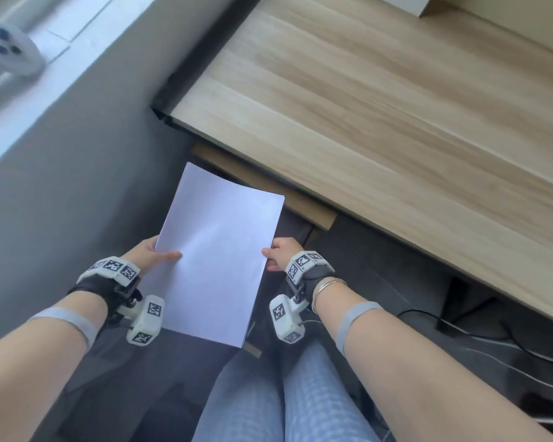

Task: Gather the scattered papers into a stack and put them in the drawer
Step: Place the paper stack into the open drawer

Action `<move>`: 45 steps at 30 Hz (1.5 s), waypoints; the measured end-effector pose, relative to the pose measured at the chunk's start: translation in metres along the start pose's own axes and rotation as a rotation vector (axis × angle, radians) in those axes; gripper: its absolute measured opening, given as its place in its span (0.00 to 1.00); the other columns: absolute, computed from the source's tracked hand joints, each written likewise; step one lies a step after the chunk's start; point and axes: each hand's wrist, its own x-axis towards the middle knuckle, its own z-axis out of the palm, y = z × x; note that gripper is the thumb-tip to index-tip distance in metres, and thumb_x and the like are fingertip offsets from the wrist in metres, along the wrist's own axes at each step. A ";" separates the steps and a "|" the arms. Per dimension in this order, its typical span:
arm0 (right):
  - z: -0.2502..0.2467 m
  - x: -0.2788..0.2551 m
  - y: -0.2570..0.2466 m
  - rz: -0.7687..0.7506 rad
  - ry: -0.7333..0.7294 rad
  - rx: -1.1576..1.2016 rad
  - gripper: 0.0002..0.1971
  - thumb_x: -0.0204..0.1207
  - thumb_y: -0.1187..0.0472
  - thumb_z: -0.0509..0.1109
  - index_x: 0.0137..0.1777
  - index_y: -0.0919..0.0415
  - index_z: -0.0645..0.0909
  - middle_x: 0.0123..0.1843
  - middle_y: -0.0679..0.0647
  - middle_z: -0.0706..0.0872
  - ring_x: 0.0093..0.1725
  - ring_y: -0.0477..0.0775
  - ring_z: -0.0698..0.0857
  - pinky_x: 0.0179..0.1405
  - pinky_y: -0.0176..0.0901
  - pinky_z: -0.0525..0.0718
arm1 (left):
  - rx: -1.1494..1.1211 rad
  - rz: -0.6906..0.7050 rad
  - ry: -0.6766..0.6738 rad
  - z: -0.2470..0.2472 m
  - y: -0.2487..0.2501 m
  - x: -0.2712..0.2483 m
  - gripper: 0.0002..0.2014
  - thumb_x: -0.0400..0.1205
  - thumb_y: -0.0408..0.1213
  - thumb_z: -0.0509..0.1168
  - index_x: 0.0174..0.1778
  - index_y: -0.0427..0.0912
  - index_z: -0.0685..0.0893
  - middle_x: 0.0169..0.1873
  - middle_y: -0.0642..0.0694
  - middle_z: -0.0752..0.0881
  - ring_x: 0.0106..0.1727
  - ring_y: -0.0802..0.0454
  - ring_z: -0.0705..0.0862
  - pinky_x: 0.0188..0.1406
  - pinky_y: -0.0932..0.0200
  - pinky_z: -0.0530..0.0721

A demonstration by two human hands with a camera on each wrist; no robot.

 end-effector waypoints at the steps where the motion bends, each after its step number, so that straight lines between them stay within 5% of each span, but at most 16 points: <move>1: 0.005 0.003 0.005 0.016 0.005 0.010 0.11 0.78 0.67 0.64 0.33 0.61 0.78 0.29 0.53 0.77 0.27 0.47 0.78 0.43 0.44 0.87 | 0.014 -0.008 -0.005 -0.002 -0.003 0.005 0.19 0.79 0.26 0.66 0.66 0.41 0.77 0.51 0.35 0.85 0.52 0.38 0.83 0.60 0.38 0.79; 4: 0.019 0.014 0.018 0.082 0.038 0.027 0.14 0.77 0.67 0.64 0.29 0.59 0.73 0.28 0.54 0.76 0.26 0.49 0.78 0.51 0.51 0.88 | 0.061 -0.020 -0.016 -0.002 -0.010 0.022 0.20 0.79 0.25 0.66 0.67 0.39 0.77 0.44 0.40 0.86 0.42 0.41 0.83 0.50 0.47 0.82; 8: 0.026 0.033 0.035 0.133 0.070 0.067 0.10 0.78 0.69 0.62 0.36 0.60 0.75 0.32 0.53 0.79 0.31 0.48 0.81 0.52 0.47 0.88 | 0.126 -0.035 -0.019 0.003 -0.017 0.049 0.21 0.79 0.24 0.65 0.69 0.34 0.76 0.50 0.36 0.83 0.38 0.45 0.83 0.39 0.55 0.81; 14: 0.030 0.056 0.051 0.178 0.006 0.131 0.11 0.78 0.70 0.60 0.57 0.66 0.79 0.47 0.59 0.84 0.45 0.55 0.86 0.52 0.44 0.86 | 0.267 -0.049 -0.026 0.013 -0.018 0.086 0.20 0.80 0.30 0.66 0.70 0.39 0.77 0.50 0.41 0.85 0.48 0.43 0.83 0.48 0.54 0.79; 17: 0.026 0.067 0.056 0.165 0.033 0.164 0.16 0.78 0.68 0.60 0.65 0.65 0.77 0.50 0.58 0.81 0.48 0.53 0.84 0.56 0.44 0.84 | 0.303 -0.011 -0.018 0.023 -0.009 0.106 0.20 0.81 0.29 0.65 0.69 0.38 0.77 0.51 0.41 0.83 0.47 0.44 0.82 0.38 0.59 0.78; 22: 0.009 0.086 0.062 0.133 0.136 0.264 0.26 0.79 0.69 0.60 0.78 0.66 0.64 0.54 0.59 0.83 0.53 0.54 0.82 0.54 0.41 0.82 | 0.343 0.031 0.023 0.038 -0.005 0.138 0.19 0.79 0.27 0.66 0.68 0.32 0.78 0.50 0.40 0.83 0.49 0.44 0.82 0.52 0.55 0.76; 26: -0.009 0.090 0.063 0.094 0.215 0.260 0.20 0.79 0.68 0.61 0.72 0.64 0.74 0.61 0.62 0.85 0.49 0.51 0.82 0.61 0.45 0.81 | 0.367 0.022 0.006 0.048 -0.004 0.155 0.19 0.79 0.28 0.66 0.68 0.33 0.78 0.51 0.37 0.84 0.50 0.44 0.82 0.54 0.52 0.78; 31: -0.022 0.098 0.065 0.075 0.343 0.206 0.15 0.78 0.73 0.58 0.59 0.67 0.81 0.35 0.48 0.80 0.29 0.43 0.78 0.31 0.32 0.77 | 0.355 0.016 -0.027 0.073 0.008 0.168 0.18 0.80 0.27 0.65 0.67 0.34 0.78 0.49 0.38 0.83 0.49 0.45 0.81 0.51 0.55 0.77; 42: -0.032 0.112 0.070 0.070 0.375 0.165 0.15 0.76 0.73 0.59 0.35 0.54 0.77 0.31 0.46 0.78 0.29 0.43 0.77 0.45 0.42 0.81 | 0.364 0.025 -0.023 0.096 0.021 0.199 0.19 0.80 0.33 0.67 0.68 0.35 0.78 0.51 0.38 0.83 0.49 0.45 0.81 0.50 0.56 0.75; 45: -0.034 0.113 0.070 0.079 0.360 0.161 0.15 0.76 0.74 0.58 0.35 0.53 0.76 0.30 0.46 0.78 0.28 0.43 0.77 0.39 0.37 0.80 | 0.372 0.001 0.003 0.099 0.020 0.206 0.19 0.79 0.34 0.68 0.66 0.34 0.79 0.55 0.34 0.86 0.48 0.45 0.82 0.51 0.54 0.78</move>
